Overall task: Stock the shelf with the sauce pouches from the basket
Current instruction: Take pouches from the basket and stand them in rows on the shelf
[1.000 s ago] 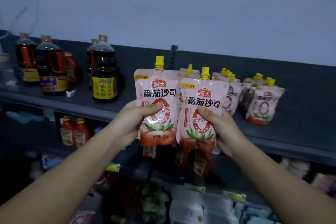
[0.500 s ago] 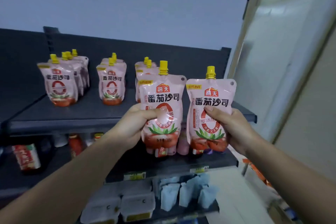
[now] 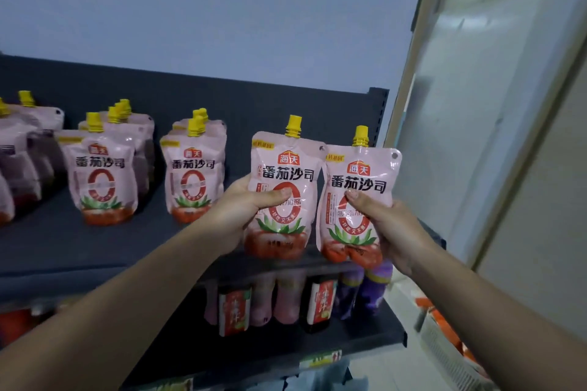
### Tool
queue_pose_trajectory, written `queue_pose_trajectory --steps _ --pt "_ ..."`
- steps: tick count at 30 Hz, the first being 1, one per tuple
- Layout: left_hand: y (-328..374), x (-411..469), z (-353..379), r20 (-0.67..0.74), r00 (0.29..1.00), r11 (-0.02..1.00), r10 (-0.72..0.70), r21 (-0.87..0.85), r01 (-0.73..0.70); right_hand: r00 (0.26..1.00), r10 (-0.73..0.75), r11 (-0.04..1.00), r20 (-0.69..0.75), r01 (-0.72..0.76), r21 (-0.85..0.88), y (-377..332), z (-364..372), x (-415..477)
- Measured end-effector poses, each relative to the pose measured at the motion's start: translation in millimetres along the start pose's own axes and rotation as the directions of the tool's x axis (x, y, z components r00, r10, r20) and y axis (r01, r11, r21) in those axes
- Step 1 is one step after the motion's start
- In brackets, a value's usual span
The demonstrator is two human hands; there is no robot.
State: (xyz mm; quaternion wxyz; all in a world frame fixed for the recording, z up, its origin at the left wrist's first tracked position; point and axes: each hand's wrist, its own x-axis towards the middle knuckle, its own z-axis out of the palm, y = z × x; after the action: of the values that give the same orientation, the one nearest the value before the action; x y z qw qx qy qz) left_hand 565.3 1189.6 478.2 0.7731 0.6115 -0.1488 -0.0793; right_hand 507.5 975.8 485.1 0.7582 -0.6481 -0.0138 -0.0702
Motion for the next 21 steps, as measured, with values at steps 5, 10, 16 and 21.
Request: queue_pose_trajectory --steps 5,10,16,21 --pt "-3.9 76.5 -8.9 -0.059 0.998 1.000 -0.018 -0.016 0.017 0.999 0.032 0.999 0.009 -0.031 -0.043 -0.5 -16.2 72.9" --pt "-25.2 137.0 -19.2 -0.189 0.981 0.999 -0.050 0.011 0.053 0.999 0.047 0.997 -0.005 -0.047 -0.060 10.5 -35.7 129.6" --pt "-41.0 183.8 -29.1 -0.285 0.959 1.000 -0.016 0.011 0.020 0.994 0.083 0.989 0.068 -0.074 -0.124 23.0 -60.1 189.4" --pt "-48.6 212.3 -37.3 -0.330 0.944 0.999 0.011 -0.034 -0.023 0.973 0.102 0.986 0.207 -0.071 -0.153 24.6 -74.8 239.0"
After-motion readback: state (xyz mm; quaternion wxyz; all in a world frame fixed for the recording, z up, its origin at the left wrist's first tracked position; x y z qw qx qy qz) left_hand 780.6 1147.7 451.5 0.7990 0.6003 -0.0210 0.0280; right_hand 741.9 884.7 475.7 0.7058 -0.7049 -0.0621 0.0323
